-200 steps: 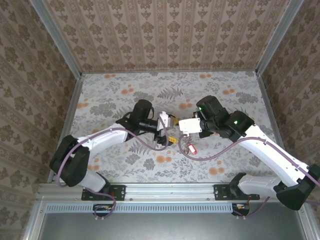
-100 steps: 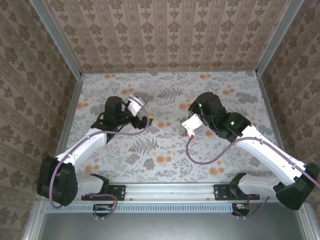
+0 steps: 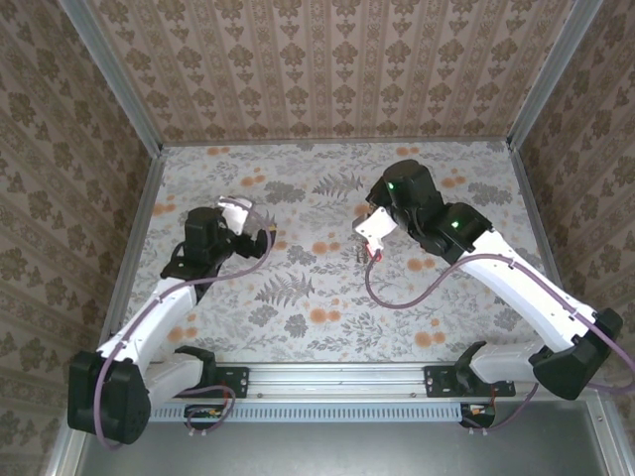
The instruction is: Put the keys on the keyring
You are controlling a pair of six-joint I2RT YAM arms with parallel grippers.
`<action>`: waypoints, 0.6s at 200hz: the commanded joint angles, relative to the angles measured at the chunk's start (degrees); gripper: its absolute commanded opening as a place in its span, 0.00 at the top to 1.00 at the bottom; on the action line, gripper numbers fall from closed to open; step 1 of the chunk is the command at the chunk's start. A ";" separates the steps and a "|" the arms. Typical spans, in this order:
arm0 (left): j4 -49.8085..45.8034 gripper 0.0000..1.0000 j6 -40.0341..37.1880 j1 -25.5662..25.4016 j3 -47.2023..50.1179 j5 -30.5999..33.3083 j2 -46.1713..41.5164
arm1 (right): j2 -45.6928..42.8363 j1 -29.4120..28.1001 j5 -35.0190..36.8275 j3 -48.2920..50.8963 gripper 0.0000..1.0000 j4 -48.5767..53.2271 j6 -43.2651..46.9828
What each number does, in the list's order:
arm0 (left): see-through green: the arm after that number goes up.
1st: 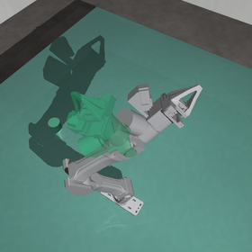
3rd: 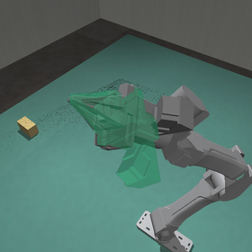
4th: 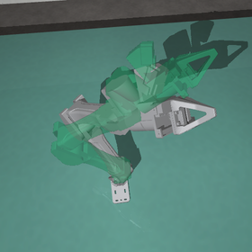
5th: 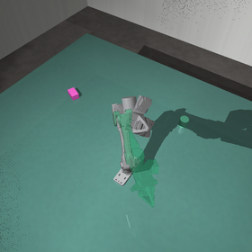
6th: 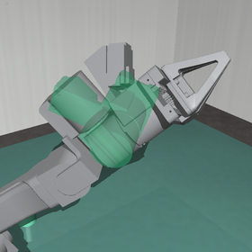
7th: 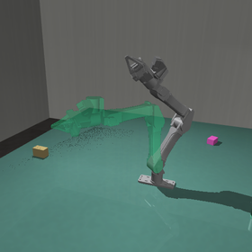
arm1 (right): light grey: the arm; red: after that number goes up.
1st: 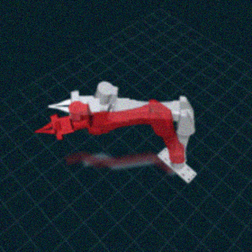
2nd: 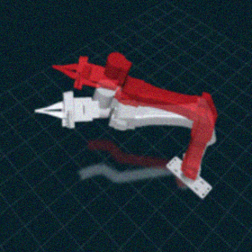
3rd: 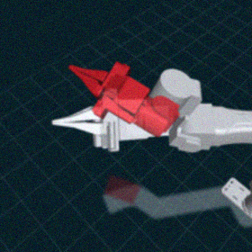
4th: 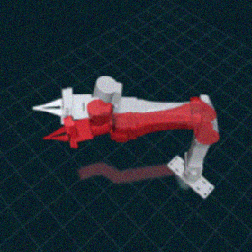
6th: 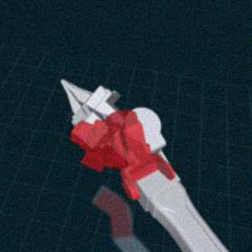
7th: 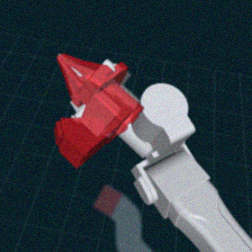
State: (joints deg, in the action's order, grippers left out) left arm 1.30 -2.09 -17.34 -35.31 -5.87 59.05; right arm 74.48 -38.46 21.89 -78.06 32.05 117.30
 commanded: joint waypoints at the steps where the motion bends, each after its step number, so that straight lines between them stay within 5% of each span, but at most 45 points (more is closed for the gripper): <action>1: -6.27 0.00 15.04 1.48 -0.97 19.37 -1.73 | 2.58 -2.28 -2.77 -2.42 0.97 0.42 -5.61; 18: -13.95 0.00 25.99 3.86 -3.47 26.48 -2.09 | 6.79 -4.24 -2.71 -4.02 0.96 -0.39 -11.07; 86: -20.59 0.00 36.23 13.62 -7.31 16.59 1.93 | 23.53 -11.66 -1.63 -14.24 0.99 -4.92 -39.70; 120: -18.16 0.00 36.88 15.31 -6.86 11.11 3.91 | 23.99 -10.68 -8.38 -8.11 0.99 -7.94 -52.57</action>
State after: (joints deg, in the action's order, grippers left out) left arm -16.32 31.18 -2.74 -41.21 10.31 61.80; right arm 99.48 -50.50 18.72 -89.30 28.58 79.22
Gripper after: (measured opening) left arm 0.999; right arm 0.081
